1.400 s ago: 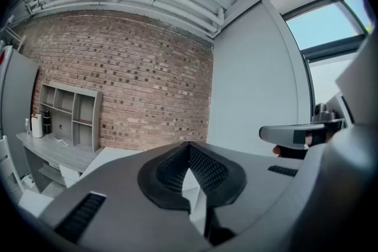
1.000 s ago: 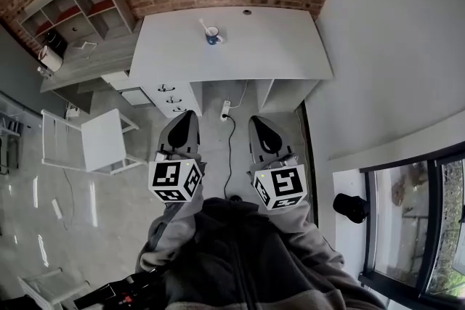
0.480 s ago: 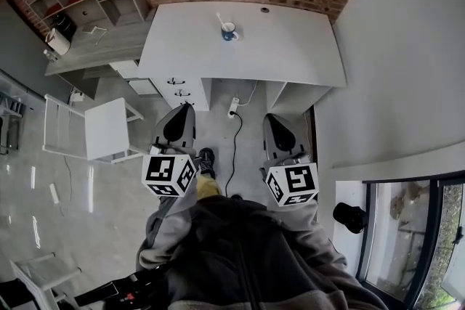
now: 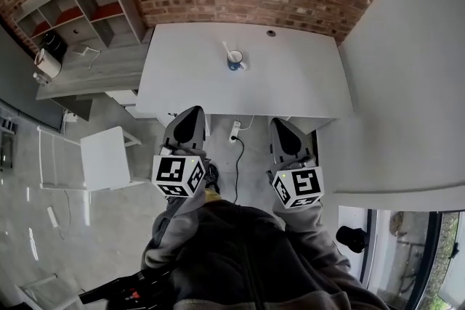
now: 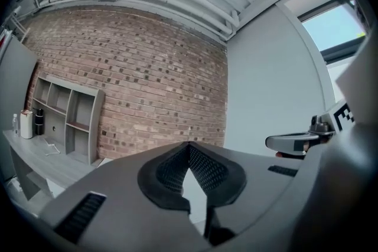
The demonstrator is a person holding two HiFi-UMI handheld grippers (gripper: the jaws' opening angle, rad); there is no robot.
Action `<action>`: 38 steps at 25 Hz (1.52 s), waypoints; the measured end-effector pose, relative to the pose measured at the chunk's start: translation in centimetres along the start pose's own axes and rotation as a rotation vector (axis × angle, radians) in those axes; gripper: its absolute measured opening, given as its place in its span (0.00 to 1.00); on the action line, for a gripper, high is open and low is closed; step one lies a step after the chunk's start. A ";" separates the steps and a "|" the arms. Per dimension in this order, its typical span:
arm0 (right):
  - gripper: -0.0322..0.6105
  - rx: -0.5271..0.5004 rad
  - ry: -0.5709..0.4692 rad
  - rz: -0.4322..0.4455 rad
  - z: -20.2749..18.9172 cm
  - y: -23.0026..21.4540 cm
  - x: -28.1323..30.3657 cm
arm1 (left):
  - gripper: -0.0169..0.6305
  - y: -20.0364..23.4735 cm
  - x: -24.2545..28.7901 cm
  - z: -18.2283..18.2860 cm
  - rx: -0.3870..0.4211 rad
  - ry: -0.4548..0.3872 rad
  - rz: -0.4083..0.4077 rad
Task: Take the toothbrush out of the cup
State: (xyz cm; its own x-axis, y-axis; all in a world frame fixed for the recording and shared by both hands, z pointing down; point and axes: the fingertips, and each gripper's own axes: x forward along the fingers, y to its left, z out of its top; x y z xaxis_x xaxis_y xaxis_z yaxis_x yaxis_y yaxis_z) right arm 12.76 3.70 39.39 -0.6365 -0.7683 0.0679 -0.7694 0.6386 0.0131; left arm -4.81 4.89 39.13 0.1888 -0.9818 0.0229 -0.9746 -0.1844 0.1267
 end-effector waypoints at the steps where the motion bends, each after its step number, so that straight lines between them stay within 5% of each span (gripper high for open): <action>1: 0.05 -0.003 0.005 0.000 0.2 -0.3 1.6 | 0.03 1.0 1.3 0.0 -0.008 0.007 0.000; 20: 0.05 0.019 0.148 -0.002 -1.9 -3.6 22.1 | 0.03 14.0 17.1 -2.7 -0.102 0.195 -0.041; 38: 0.05 0.032 0.393 0.150 -12.4 -6.5 29.1 | 0.03 18.0 21.4 -9.5 -0.133 0.345 0.094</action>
State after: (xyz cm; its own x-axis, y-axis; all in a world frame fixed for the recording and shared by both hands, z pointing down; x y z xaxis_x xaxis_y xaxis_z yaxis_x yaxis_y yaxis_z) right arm -0.15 -22.28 53.64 -0.6774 -0.5881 0.4420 -0.6752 0.7355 -0.0562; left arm -17.18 -19.04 51.36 0.1513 -0.9166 0.3700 -0.9696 -0.0648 0.2358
